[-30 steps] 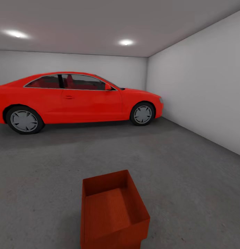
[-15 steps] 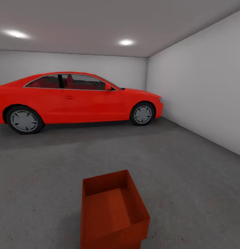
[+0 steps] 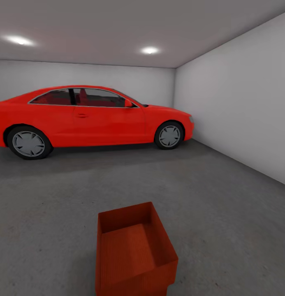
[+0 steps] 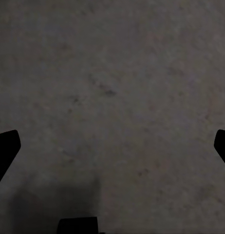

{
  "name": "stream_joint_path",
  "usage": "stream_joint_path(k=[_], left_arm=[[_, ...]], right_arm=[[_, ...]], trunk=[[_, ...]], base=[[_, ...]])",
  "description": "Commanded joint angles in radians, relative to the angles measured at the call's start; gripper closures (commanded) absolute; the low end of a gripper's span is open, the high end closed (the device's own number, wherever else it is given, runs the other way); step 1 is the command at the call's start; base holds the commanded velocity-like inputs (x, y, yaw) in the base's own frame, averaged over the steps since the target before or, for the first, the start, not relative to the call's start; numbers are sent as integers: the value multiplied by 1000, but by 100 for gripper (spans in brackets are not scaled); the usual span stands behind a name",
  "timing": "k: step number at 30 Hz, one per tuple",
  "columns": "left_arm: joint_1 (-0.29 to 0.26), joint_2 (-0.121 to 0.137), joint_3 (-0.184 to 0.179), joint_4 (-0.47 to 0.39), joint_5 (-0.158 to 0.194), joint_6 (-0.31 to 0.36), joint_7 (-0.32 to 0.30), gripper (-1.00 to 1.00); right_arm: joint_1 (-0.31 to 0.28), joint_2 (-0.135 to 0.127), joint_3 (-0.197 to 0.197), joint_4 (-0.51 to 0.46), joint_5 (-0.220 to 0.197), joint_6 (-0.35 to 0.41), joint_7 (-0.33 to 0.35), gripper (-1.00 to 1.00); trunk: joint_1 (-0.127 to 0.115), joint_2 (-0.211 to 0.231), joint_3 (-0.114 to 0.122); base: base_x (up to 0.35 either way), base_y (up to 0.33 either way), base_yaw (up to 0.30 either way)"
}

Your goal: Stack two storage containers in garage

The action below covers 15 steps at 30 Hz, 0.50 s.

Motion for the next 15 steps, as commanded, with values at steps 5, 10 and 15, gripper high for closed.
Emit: stream_joint_path(k=[5, 10, 15], left_arm=[[-1, 0, -3, 2, 11, 0, 1, -100], [-1, 0, -3, 2, 11, 0, 1, -100], [-1, 0, -3, 2, 11, 1, 1, -100]], right_arm=[[-1, -2, 6, 2, -2, -4, -3, -100], [-1, -1, 6, 2, -1, -4, -3, -100], [-1, -1, 6, 2, -1, -4, -3, -100]], trunk=[[0, 0, -1], [0, 0, -1], [0, 0, -1]], base=[[0, 0, 0], [0, 0, 0], [0, 0, 0]])
